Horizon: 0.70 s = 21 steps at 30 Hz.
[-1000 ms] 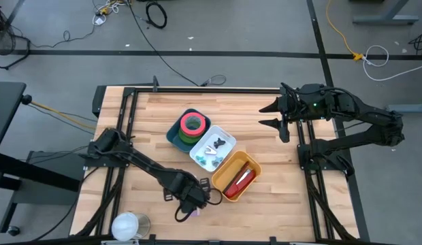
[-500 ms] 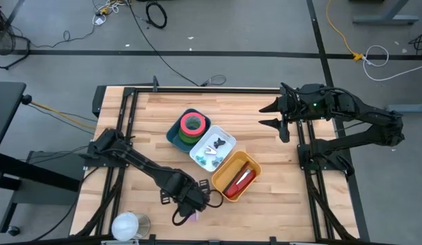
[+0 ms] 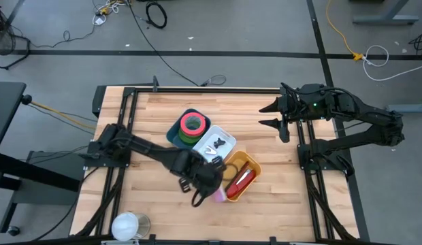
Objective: Pick and place Stapler, Stapler remover, tape
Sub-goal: Put the pink stapler into the yellow bin
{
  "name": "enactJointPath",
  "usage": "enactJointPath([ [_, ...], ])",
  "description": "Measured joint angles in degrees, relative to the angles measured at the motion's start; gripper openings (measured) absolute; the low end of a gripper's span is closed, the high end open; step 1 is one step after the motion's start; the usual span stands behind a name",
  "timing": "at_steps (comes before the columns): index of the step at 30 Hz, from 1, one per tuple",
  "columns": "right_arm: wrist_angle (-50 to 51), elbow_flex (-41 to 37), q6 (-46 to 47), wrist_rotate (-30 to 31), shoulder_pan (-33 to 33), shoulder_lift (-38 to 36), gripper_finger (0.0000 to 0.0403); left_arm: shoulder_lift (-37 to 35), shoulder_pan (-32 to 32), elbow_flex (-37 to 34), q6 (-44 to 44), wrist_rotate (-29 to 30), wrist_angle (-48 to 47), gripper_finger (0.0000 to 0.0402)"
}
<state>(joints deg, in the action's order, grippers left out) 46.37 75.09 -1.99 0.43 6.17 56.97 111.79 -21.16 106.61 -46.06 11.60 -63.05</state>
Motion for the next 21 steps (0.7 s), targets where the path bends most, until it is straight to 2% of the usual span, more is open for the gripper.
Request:
enactJointPath([
  [4,0.15,0.0,-0.01,0.0,0.0,0.0,0.0194,0.0,2.65,0.01,1.0,-0.33,5.86,0.0151],
  [11,1.94,0.0,-1.4,0.17,0.0,-0.42,0.0194,0.0,5.78,0.02,7.2,-4.47,13.61,0.0148],
  [14,2.23,0.0,-2.59,1.27,-0.01,-0.9,0.0194,0.0,6.36,0.02,12.96,-6.89,16.0,0.0149],
  [21,2.19,-0.02,-6.06,10.09,0.01,-2.74,0.0194,0.0,8.3,0.02,35.78,-10.31,20.76,0.0149],
])
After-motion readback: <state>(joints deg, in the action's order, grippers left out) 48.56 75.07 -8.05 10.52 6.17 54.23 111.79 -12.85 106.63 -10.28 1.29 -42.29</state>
